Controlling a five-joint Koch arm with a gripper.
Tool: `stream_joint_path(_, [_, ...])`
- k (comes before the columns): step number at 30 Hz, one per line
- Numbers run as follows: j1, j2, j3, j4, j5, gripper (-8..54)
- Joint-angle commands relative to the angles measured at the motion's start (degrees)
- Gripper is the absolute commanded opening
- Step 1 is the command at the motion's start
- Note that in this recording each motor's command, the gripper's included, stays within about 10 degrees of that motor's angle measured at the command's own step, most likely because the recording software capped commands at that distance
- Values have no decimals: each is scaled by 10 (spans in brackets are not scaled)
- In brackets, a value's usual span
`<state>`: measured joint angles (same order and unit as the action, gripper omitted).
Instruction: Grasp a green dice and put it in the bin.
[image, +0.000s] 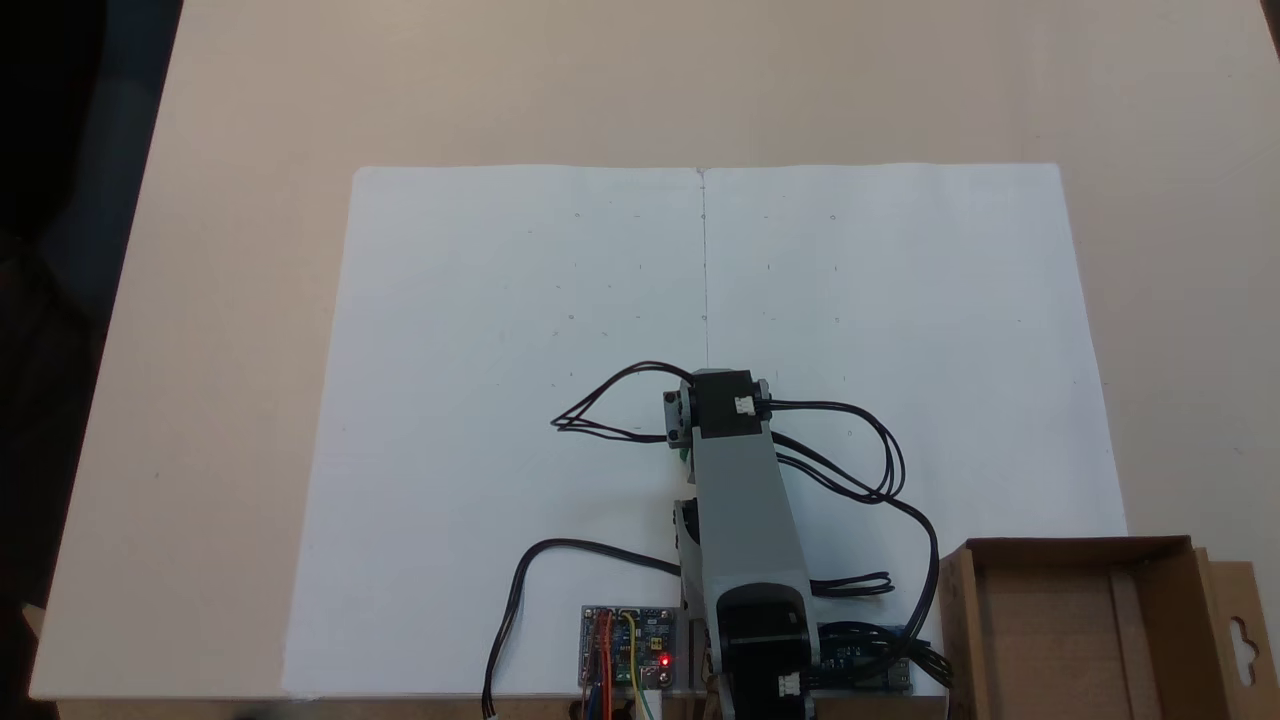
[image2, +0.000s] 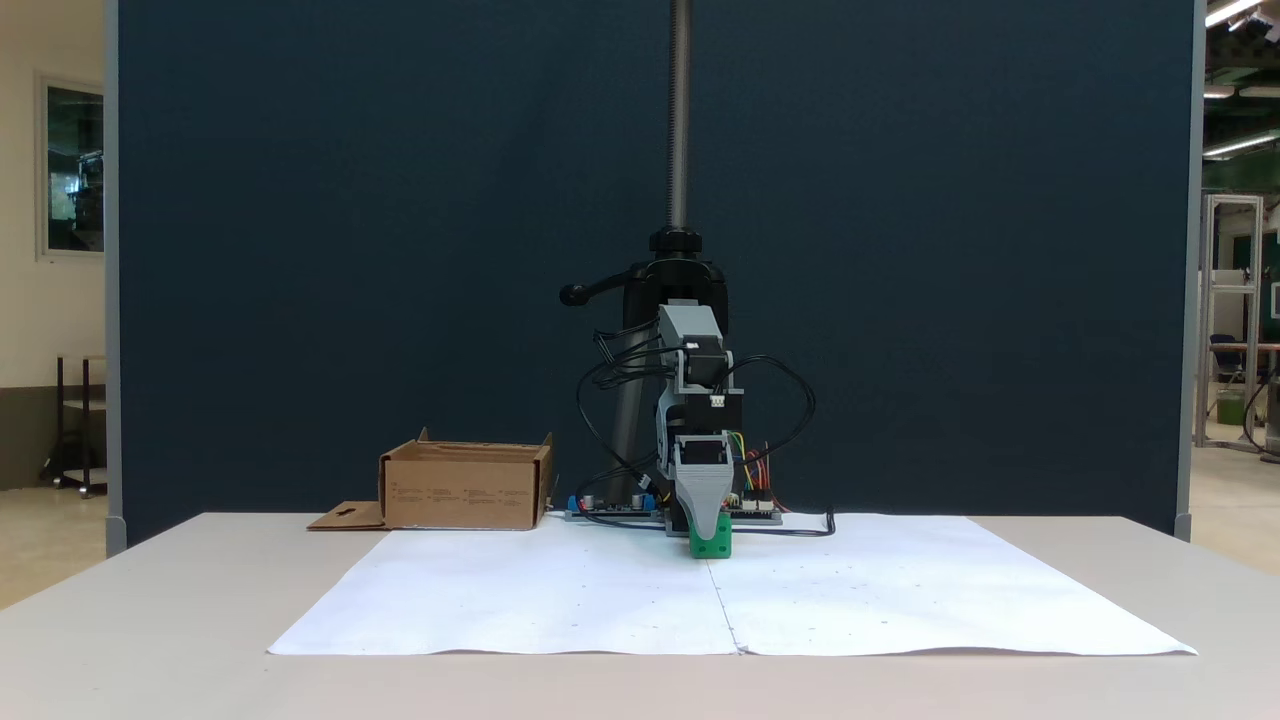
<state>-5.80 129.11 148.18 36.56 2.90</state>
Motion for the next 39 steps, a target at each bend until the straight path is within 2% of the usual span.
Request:
stream_joint_path(1, [-7, 56, -10, -20, -6, 431])
stream_joint_path(24, [-23, 49, 11, -29, -5, 421])
stream_joint_path(39, [-37, 10, 16, -62, -4, 414])
